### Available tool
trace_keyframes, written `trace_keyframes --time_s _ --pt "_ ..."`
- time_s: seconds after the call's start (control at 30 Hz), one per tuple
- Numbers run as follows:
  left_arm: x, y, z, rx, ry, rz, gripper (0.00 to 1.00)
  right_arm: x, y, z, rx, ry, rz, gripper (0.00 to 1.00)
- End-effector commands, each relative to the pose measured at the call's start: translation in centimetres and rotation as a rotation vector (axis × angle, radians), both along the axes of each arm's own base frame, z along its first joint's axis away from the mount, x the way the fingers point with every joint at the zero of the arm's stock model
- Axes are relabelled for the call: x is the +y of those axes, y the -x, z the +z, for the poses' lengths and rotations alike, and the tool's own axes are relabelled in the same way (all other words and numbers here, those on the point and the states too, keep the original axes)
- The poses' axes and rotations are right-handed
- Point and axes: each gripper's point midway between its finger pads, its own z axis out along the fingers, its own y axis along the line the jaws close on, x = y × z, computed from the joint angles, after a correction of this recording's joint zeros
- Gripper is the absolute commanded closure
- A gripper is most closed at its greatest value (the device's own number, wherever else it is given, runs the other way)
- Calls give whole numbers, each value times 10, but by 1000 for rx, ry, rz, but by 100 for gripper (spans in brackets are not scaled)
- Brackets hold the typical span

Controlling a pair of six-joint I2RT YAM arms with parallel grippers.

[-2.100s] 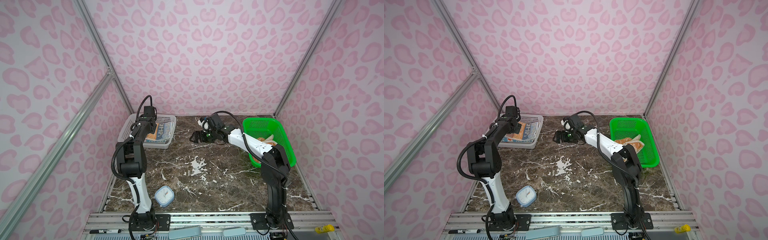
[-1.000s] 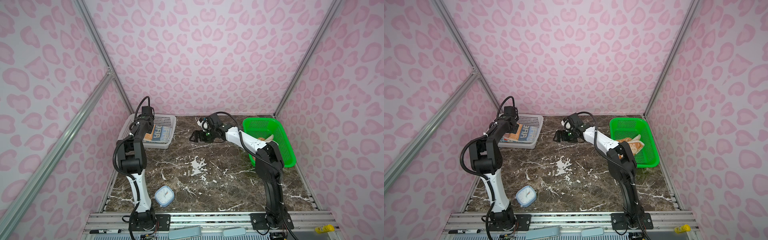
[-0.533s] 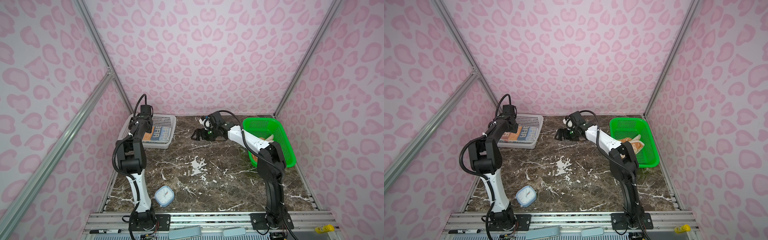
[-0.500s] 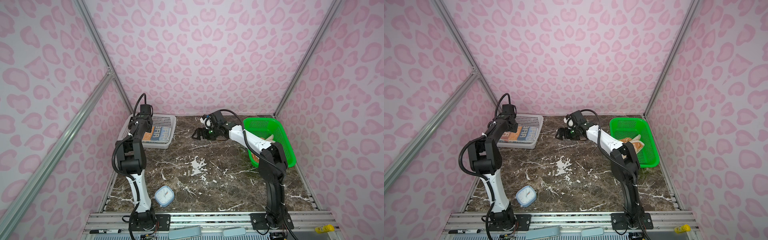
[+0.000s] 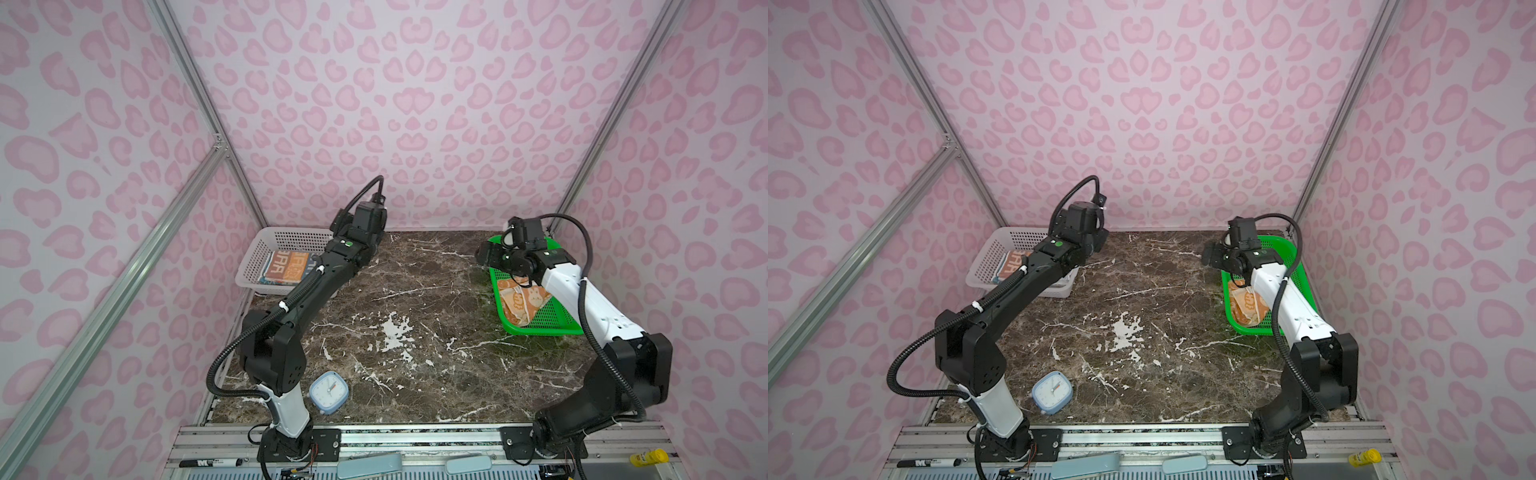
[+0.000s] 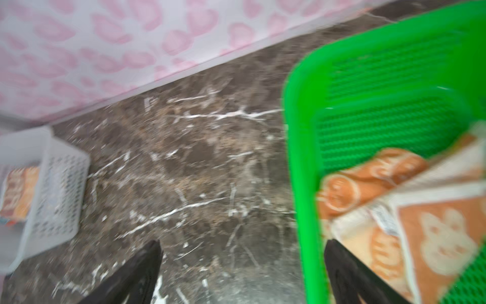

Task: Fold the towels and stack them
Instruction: 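Reach the right gripper into the green basket and grasp the orange towel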

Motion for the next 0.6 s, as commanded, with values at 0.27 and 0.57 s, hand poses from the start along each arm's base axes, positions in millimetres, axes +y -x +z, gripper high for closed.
trace_keyframes --time_s 0.27,0.57 --pt "-187 44 -10 -60 52 -262 2 -101 30 -104 202 -55 -329 2" --pt "-235 60 -46 32 164 -301 2 -115 28 -157 294 -40 -384 17"
